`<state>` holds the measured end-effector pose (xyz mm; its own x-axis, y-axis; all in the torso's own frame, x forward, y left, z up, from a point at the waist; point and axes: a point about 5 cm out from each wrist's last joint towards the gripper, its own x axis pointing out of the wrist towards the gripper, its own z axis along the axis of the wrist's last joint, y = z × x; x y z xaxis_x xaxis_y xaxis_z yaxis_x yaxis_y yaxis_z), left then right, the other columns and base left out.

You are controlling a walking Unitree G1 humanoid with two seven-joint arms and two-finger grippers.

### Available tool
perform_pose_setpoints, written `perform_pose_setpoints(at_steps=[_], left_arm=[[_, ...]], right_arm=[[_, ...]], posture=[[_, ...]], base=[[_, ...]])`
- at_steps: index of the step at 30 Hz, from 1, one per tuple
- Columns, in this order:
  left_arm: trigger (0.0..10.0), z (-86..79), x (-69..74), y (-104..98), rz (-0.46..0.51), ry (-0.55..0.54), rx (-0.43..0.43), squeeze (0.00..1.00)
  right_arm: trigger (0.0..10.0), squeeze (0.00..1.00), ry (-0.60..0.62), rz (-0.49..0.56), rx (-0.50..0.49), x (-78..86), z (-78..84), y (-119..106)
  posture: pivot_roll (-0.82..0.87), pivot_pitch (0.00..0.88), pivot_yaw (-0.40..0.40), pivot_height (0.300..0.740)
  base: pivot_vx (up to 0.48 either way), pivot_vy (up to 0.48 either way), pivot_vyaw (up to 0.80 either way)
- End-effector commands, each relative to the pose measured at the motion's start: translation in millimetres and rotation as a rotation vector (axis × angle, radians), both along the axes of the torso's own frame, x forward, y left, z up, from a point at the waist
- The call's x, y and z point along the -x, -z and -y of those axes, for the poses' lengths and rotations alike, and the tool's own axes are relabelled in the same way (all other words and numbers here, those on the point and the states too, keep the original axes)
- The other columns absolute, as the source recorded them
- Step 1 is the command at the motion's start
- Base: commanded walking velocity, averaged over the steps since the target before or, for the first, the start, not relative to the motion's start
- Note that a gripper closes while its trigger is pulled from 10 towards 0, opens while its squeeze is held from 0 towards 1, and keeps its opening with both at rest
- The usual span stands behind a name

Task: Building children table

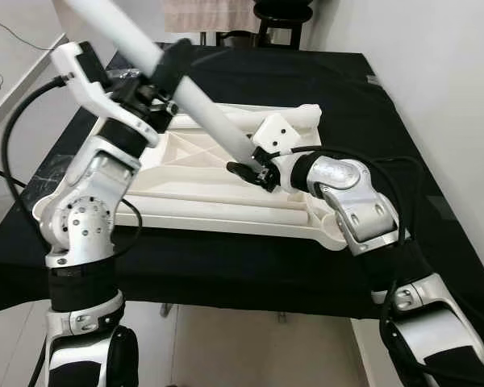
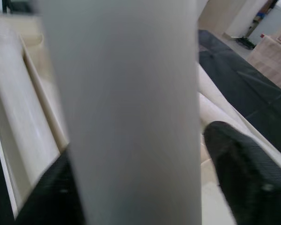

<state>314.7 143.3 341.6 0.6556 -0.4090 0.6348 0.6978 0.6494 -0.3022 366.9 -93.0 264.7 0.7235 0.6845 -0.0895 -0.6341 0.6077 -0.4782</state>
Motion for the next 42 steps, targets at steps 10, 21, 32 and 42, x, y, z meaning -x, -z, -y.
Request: perform_pose_setpoints(at_steps=[10, 21, 32, 42], left_arm=[[0.0, 14.4, 14.5, -20, 0.167, 0.298, -0.3, 0.0], [0.0, 27.8, 27.0, -34, 0.266, 0.633, -0.504, 0.0], [0.0, 42.9, 30.4, -34, 0.375, 0.802, -0.682, 0.0], [0.0, 41.6, 27.5, -40, 0.41, 0.827, -0.683, 0.0]], right_arm=[[10.0, 0.11, -0.21, -0.06, -0.05, 15.1, -2.2, 4], [10.0, 0.0, -0.298, -0.123, -0.011, 13.5, -19.7, 12], [0.0, 0.0, -0.455, -0.179, -0.191, 25.3, -40.8, 0], [0.0, 0.0, -0.501, -0.162, -0.327, 28.5, -46.9, -4]], posture=[[0.01, 0.153, -0.008, 0.74], [0.0, 0.146, -0.008, 0.74], [-0.01, 0.129, -0.005, 0.74], [0.0, 0.127, 0.008, 0.74]], base=[[0.0, 0.0, 0.0], [0.0, 0.0, 0.0], [0.0, 0.0, 0.0], [0.0, 0.0, 0.0]])
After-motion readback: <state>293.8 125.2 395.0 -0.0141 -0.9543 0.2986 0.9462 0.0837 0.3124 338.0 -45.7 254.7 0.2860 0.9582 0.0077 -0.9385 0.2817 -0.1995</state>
